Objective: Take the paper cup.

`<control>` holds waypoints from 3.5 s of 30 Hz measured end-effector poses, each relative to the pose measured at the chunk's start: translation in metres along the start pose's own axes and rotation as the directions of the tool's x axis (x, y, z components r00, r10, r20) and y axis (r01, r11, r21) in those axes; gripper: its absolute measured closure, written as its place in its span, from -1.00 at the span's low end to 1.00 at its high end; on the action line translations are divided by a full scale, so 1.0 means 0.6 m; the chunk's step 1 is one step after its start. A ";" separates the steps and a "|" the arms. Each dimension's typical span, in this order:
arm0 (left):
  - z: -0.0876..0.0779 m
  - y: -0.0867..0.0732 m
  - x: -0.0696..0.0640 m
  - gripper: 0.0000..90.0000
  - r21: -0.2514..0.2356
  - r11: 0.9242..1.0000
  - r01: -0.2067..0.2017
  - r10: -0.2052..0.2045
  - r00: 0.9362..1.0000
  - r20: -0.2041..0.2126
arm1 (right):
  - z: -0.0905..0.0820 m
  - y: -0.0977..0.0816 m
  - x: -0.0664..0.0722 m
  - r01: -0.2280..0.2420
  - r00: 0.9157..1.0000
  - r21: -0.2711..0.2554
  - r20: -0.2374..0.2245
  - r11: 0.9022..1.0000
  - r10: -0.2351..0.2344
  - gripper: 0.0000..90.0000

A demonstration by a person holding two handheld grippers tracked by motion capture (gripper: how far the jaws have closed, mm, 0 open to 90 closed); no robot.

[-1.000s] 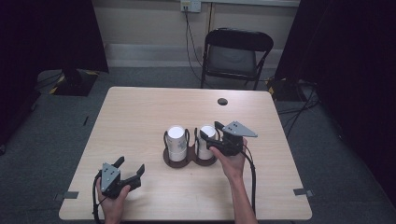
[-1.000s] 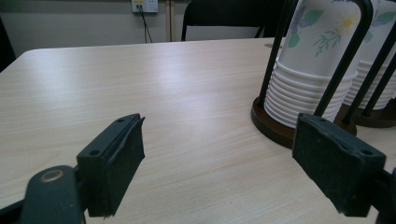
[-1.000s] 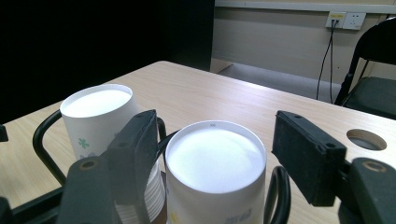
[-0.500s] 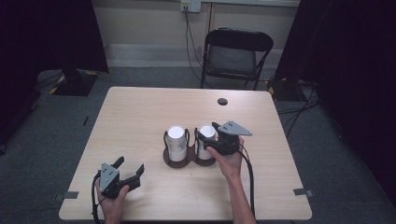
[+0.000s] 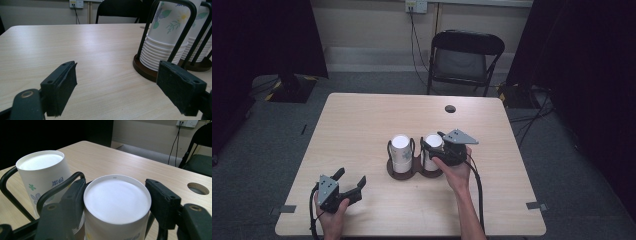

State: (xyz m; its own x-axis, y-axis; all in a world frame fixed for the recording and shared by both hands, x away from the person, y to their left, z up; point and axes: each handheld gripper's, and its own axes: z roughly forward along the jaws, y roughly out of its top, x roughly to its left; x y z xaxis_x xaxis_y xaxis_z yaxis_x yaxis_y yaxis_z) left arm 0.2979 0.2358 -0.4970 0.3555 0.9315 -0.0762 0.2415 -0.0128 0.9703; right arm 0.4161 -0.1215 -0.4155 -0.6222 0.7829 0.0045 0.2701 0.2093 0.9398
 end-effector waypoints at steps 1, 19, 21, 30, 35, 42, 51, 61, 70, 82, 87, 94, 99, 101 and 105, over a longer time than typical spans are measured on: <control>0.000 0.000 0.000 -0.64 0.001 1.000 -0.001 0.001 1.000 -0.002 | 0.000 0.001 0.000 0.000 1.000 0.004 0.000 1.000 0.000 -0.22; 0.000 0.000 -0.003 -0.62 0.001 1.000 -0.023 0.023 1.000 0.000 | -0.009 0.018 -0.001 -0.011 1.000 -0.024 0.001 1.000 0.011 -0.18; 0.001 0.000 -0.004 -0.62 0.003 1.000 -0.024 0.024 1.000 -0.001 | -0.011 0.021 -0.002 -0.010 1.000 -0.027 0.004 1.000 0.011 -0.18; 0.001 0.000 -0.004 -0.61 0.007 1.000 -0.028 0.028 1.000 0.002 | -0.020 0.030 -0.003 -0.003 1.000 -0.038 0.001 0.999 0.003 -0.17; 0.001 0.001 0.003 -0.61 0.011 1.000 0.008 -0.008 1.000 0.018 | -0.026 0.038 -0.002 -0.008 1.000 -0.051 0.003 0.999 0.009 -0.17; 0.002 0.001 -0.001 -0.52 0.012 1.000 -0.018 0.017 1.000 0.023 | -0.029 0.040 -0.005 -0.031 1.000 -0.065 -0.003 0.997 0.031 -0.17; 0.002 0.001 0.001 -0.51 0.013 1.000 -0.014 0.013 0.999 0.047 | -0.038 0.054 -0.006 -0.029 1.000 -0.089 -0.007 0.996 0.028 -0.17; 0.001 0.000 0.005 -0.56 0.006 1.000 0.006 -0.006 0.998 0.058 | -0.043 0.068 -0.007 -0.029 1.000 -0.104 -0.010 0.994 0.028 -0.17; 0.003 0.002 0.000 -0.57 0.025 1.000 -0.012 0.011 0.999 0.045 | -0.047 0.077 -0.006 -0.028 1.000 -0.110 -0.015 0.994 0.027 -0.17; 0.004 0.002 -0.001 -0.57 0.029 0.999 -0.015 0.012 0.997 0.080 | -0.059 0.084 -0.006 -0.054 0.998 -0.145 -0.049 0.988 0.048 -0.17; 0.008 0.003 -0.002 -0.52 0.045 0.999 -0.020 0.015 0.995 0.101 | -0.072 0.085 -0.005 -0.076 0.995 -0.168 -0.084 0.983 0.063 -0.17; 0.009 0.006 -0.007 -0.48 0.042 0.999 -0.028 0.024 0.996 0.092 | -0.087 0.080 -0.009 -0.101 0.991 -0.178 -0.102 0.979 0.084 -0.17; 0.013 0.009 -0.016 -0.40 0.033 0.999 -0.042 0.040 0.997 0.066 | -0.098 0.075 -0.014 -0.143 0.987 -0.161 -0.093 0.977 0.129 -0.17; 0.016 0.010 -0.021 -0.40 0.029 0.999 -0.036 0.033 0.995 0.091 | -0.105 0.072 -0.015 -0.153 0.986 -0.164 -0.096 0.975 0.139 -0.17; 0.023 0.013 -0.041 -0.42 0.019 0.999 -0.030 0.027 0.989 0.146 | -0.120 0.068 -0.014 -0.186 0.978 -0.181 -0.127 0.966 0.164 -0.17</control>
State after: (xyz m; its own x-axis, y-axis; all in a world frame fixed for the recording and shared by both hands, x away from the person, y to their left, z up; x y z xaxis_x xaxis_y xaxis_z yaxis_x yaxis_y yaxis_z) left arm 0.3035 0.2076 -0.4910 0.4900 0.8678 -0.0830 0.2478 -0.0474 0.9676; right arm 0.3794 -0.1619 -0.3523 -0.6579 0.7254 0.2023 0.2436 -0.0492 0.9686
